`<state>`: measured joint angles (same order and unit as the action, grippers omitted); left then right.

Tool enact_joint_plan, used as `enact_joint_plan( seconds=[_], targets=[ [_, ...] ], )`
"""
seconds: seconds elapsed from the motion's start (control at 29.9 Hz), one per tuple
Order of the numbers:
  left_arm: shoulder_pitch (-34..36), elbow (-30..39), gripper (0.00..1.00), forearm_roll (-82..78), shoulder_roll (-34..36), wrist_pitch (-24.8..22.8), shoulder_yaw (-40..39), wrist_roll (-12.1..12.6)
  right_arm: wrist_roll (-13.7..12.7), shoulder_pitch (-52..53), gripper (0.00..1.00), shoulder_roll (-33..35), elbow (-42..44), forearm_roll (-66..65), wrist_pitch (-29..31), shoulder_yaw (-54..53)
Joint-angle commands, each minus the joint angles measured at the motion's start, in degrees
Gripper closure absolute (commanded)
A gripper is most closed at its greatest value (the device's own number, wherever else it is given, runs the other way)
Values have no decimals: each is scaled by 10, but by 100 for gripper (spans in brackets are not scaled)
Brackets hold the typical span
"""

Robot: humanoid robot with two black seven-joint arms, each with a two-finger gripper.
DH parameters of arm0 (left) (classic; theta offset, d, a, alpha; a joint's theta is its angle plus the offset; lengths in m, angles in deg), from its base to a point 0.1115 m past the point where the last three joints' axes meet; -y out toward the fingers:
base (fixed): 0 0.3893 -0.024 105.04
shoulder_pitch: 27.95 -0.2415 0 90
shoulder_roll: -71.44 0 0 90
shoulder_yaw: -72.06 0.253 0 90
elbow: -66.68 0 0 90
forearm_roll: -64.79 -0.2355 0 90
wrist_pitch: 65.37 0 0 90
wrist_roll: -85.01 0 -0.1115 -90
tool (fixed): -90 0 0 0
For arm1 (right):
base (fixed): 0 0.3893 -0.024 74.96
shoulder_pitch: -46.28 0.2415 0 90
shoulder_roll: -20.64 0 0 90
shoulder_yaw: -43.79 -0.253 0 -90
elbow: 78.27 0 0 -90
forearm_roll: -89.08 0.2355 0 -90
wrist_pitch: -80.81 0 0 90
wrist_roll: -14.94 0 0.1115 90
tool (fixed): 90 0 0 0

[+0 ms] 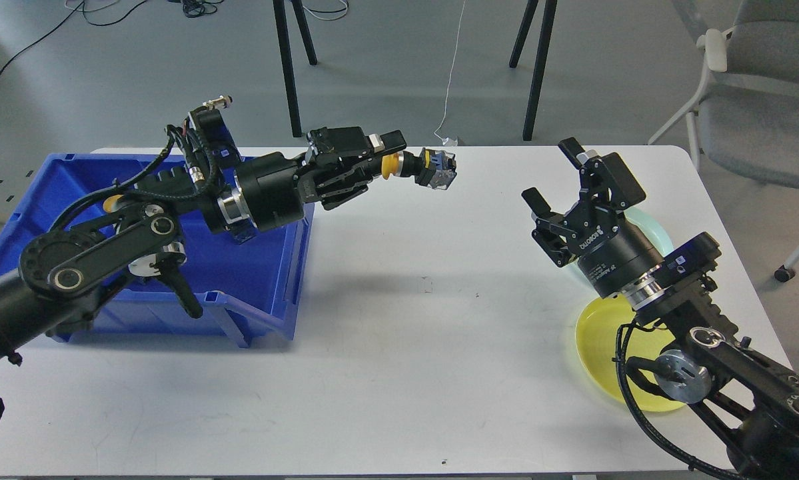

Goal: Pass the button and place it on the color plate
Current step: 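Carry the held button with the left gripper toward the right gripper, then grasp the button with the right gripper and open the left gripper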

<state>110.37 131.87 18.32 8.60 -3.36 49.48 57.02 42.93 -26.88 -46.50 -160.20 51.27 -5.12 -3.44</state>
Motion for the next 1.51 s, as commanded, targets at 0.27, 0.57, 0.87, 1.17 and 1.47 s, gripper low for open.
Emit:
enact_joint_plan(
  seconds=[0.27,0.57,0.87,1.17,1.47],
  targets=[
    [-5,-9,90,2,-15,0,-5,0,0,7,1,-144,51,-2,-5,21],
    [-11,-16,90,2,-15,0,-5,0,0,7,1,-202,61,4,-17,-7],
    [-11,-16,90,2,-15,0,-6,0,0,7,1,-229,63,4,-18,-5],
    [-11,-16,90,2,-16,0,-6,0,0,8,50,-229,62,25,-19,1],
    [-12,-16,90,2,-16,0,-6,0,0,14,81,-229,61,33,-51,3]
  ],
)
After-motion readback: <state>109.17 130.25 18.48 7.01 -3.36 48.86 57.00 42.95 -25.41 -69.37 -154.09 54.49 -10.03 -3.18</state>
